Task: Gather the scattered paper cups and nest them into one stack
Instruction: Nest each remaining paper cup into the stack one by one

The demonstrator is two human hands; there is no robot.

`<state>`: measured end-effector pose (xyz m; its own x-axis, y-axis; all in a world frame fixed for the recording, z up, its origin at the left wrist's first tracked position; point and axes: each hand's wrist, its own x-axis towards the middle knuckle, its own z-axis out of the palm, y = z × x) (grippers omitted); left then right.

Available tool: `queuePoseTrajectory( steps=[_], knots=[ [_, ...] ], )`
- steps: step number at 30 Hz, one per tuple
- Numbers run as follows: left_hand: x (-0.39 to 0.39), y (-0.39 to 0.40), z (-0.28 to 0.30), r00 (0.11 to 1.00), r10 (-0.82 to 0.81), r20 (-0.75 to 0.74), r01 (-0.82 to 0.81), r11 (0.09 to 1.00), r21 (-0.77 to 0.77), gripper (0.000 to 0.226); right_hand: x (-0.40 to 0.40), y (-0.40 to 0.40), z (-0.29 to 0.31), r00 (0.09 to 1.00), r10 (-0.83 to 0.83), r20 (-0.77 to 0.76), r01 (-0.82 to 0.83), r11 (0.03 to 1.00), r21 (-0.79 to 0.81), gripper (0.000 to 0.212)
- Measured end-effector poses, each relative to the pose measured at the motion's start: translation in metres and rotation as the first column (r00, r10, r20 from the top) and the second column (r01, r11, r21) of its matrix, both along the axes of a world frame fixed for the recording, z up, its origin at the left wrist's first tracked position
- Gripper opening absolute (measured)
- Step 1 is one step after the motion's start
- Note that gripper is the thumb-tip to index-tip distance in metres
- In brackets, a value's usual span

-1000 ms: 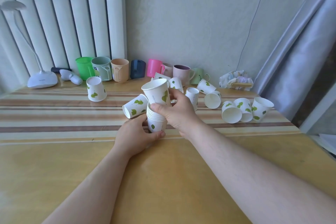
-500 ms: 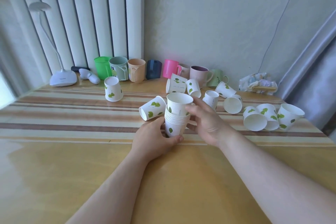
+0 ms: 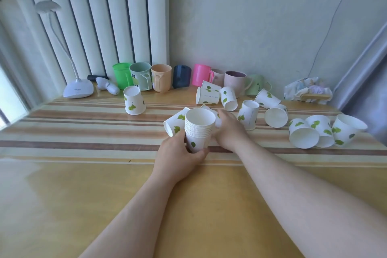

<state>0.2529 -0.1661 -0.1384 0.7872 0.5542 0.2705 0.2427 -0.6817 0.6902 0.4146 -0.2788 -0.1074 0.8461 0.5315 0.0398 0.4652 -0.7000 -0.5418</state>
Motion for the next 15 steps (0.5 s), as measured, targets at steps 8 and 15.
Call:
queuePoseTrajectory(
  steps=[8,15],
  knots=[
    [0.003,0.0,0.0,0.997,-0.071,-0.042,0.073,0.997,0.037,0.046,-0.012,-0.031,-0.002,0.995,-0.093,-0.025,0.096,0.979,0.181,0.057],
    [-0.002,-0.004,0.006,0.989,-0.129,-0.078,0.135,0.989,0.066,0.038,-0.026,-0.099,-0.007,0.98,-0.158,-0.119,0.174,0.975,0.139,0.059]
  ],
)
